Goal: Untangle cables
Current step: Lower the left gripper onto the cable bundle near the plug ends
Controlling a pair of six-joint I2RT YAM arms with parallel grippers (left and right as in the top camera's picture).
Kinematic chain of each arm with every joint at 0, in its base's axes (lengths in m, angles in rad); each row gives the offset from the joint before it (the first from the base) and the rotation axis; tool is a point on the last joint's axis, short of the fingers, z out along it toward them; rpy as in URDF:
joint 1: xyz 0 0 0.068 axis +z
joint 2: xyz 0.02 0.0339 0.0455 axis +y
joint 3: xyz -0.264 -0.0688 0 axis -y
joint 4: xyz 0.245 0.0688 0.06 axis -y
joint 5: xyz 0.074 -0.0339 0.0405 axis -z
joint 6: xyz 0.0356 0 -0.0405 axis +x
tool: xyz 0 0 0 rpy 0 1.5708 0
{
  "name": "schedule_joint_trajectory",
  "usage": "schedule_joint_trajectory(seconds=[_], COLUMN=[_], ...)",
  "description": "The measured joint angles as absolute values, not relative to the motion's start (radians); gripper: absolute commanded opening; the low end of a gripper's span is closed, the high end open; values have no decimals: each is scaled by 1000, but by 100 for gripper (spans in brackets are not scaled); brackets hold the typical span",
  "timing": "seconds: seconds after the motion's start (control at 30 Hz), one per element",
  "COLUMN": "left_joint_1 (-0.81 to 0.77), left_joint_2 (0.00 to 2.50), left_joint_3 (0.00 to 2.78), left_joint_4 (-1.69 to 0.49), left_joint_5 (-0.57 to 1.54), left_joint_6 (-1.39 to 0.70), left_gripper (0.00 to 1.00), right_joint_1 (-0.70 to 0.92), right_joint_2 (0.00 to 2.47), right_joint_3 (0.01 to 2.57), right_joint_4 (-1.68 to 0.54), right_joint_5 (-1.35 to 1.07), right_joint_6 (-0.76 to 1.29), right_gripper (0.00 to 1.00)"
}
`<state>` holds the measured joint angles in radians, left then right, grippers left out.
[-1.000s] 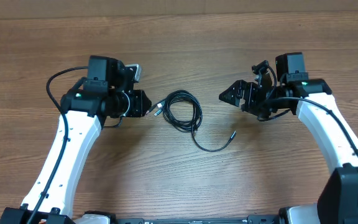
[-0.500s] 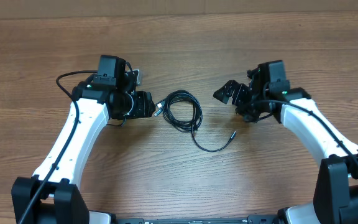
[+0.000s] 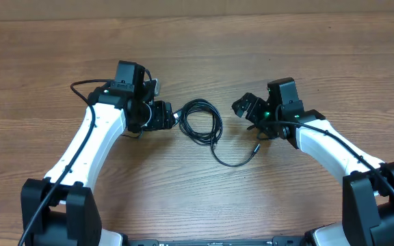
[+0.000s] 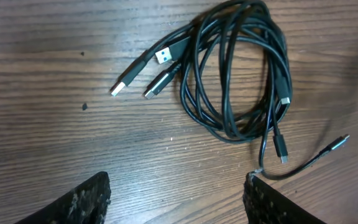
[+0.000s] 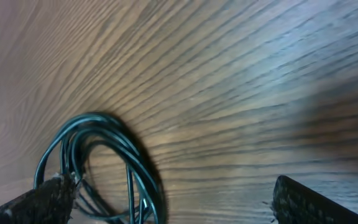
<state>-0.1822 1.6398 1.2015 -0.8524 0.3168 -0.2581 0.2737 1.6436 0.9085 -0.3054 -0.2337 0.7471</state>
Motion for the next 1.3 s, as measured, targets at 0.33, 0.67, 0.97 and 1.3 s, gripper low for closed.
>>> schedule_joint_trajectory(seconds=[0.33, 0.67, 0.97, 1.3], left_joint_1=[-210, -246, -315, -334], left_joint_2=[1658, 1658, 1658, 1673], left_joint_3=[1202, 1202, 1203, 1203], left_joint_4=[-822, -793, -750, -739], left_joint_5=[310, 271, 179, 62], left_joint_6=[-264, -290, -324, -369], left_gripper=[73, 88, 89, 87], right_joint_1=[274, 274, 274, 274], right_joint_2=[1651, 1709, 1709, 1709], right_joint_3=[908, 908, 908, 908], right_joint_4=[-305, -291, -290, -289], right_joint_5=[-131, -123, -123, -122], right_joint_6=[785, 843, 853, 857], right_gripper=[100, 100, 100, 100])
